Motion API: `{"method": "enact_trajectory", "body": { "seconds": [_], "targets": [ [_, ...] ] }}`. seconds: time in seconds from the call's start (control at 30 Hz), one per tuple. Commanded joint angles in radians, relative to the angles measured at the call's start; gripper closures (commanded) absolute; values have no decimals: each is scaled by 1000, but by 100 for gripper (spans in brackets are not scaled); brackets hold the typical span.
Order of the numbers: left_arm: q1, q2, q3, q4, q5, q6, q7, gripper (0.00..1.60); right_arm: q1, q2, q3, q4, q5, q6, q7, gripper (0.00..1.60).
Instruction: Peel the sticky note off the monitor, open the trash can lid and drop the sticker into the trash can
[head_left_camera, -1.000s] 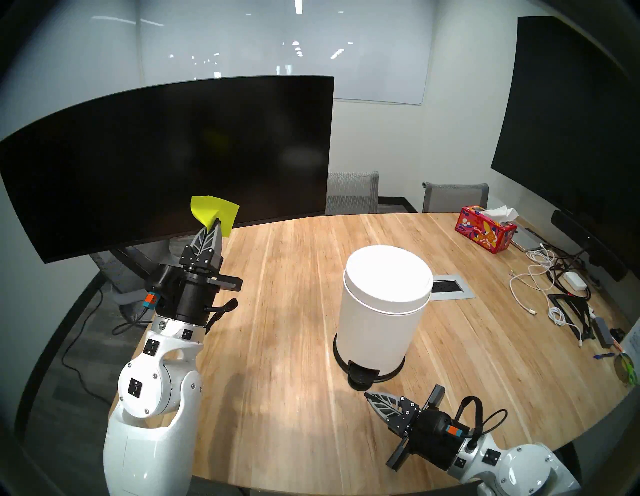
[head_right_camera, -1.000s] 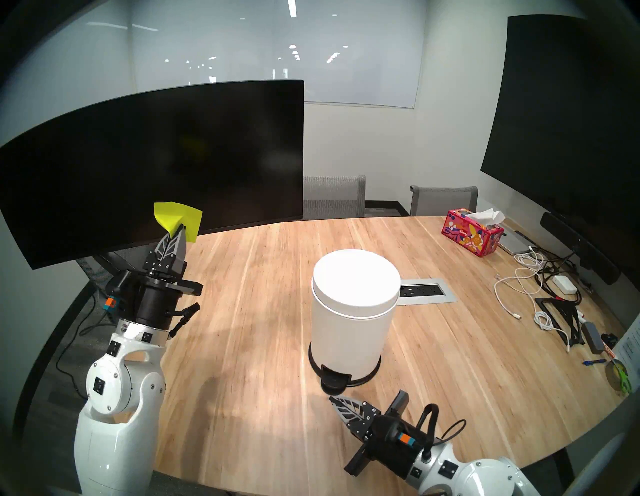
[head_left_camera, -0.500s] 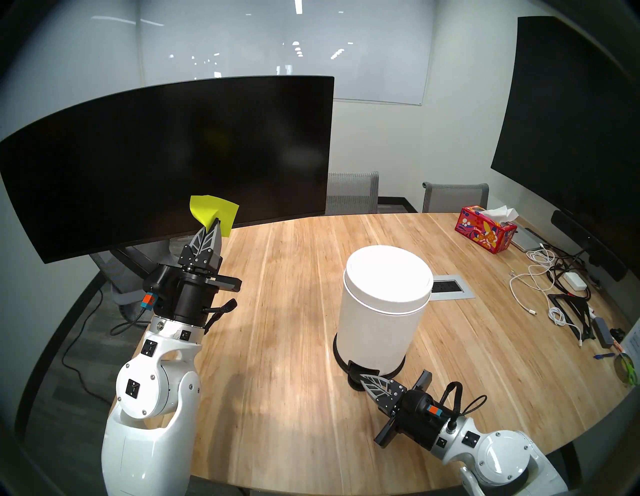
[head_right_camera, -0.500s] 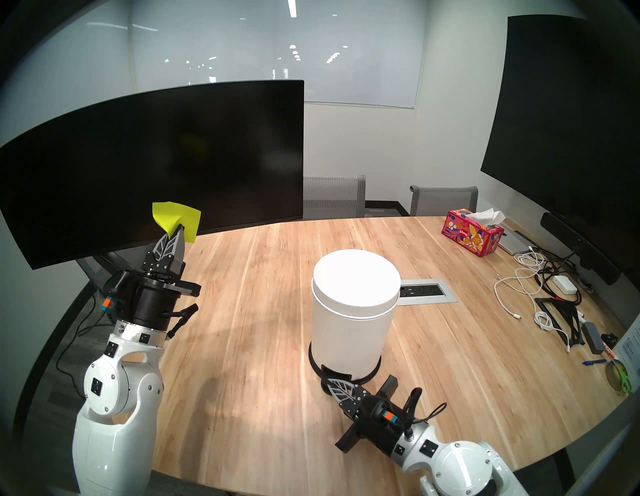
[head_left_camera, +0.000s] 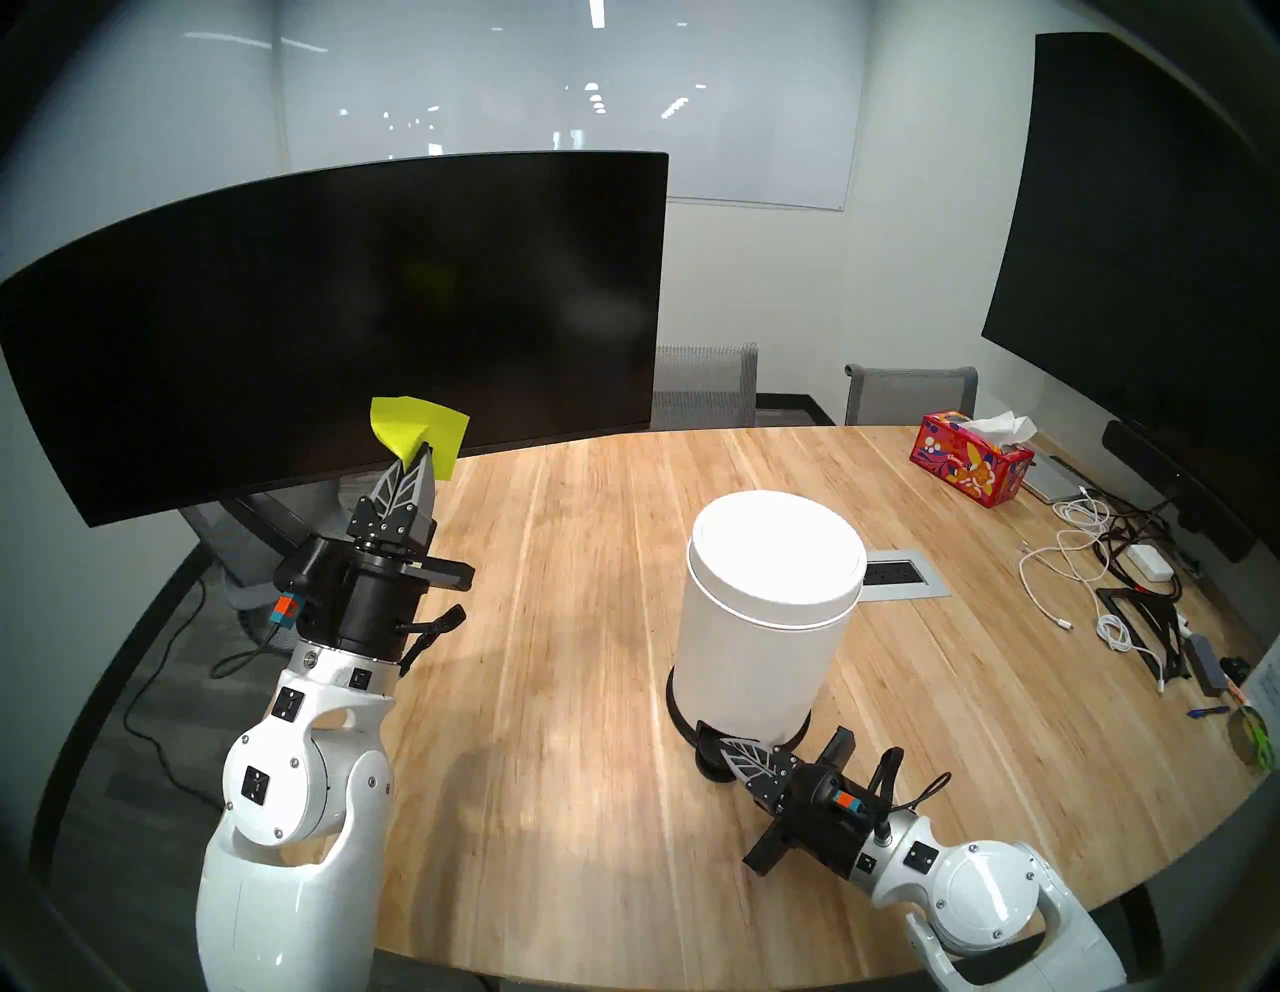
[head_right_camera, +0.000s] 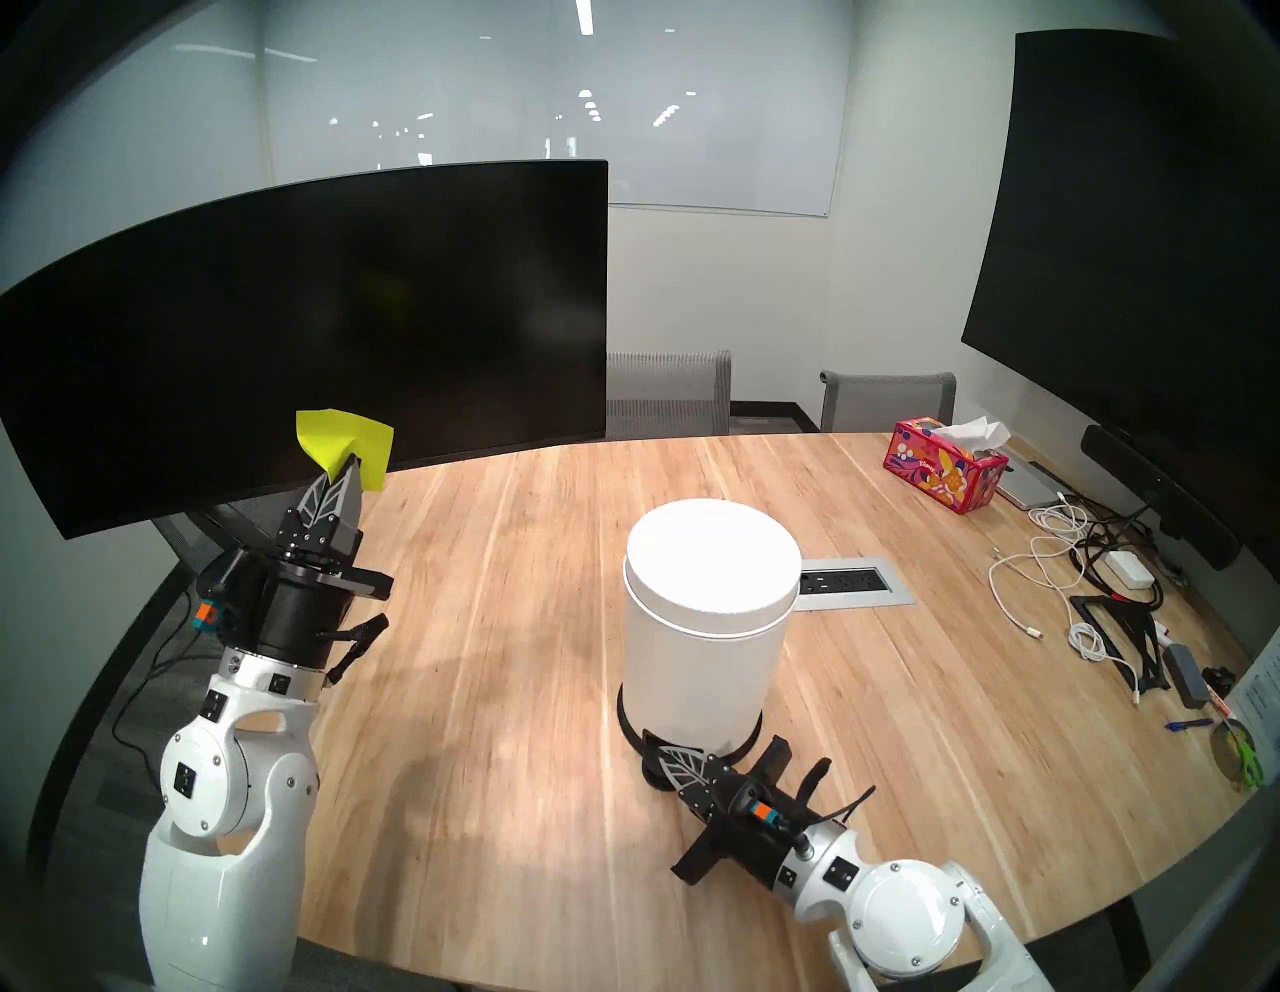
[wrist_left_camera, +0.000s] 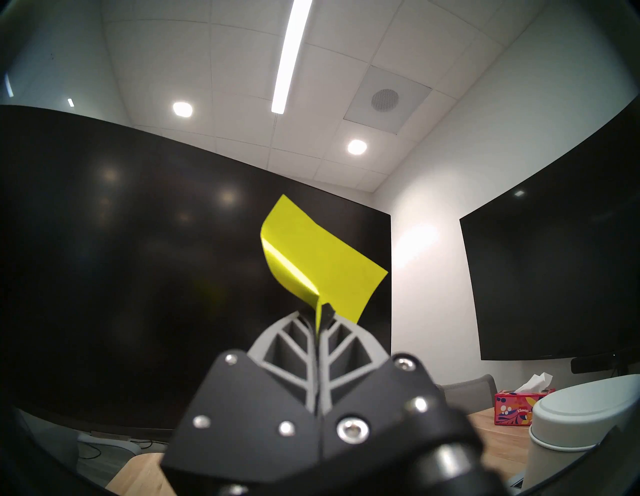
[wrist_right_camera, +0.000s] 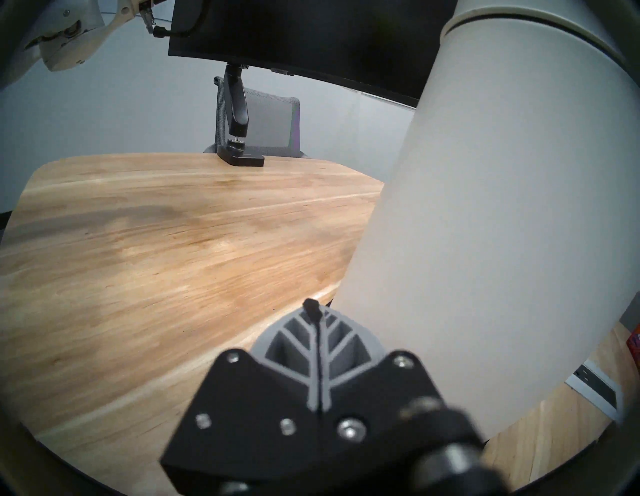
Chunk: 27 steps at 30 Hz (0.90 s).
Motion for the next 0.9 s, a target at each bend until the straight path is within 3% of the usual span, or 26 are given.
{"method": "enact_trajectory", "body": {
  "seconds": [0.0,0.87],
  "targets": [
    [3,-6,2,-37,-6,-2,3,160,21,-4,-1,4,-7,-1,-6,160],
    [14,-1,5,-69,-8,14,-1,160,34,2,-15,53,-49,4,0,160]
  ]
}}
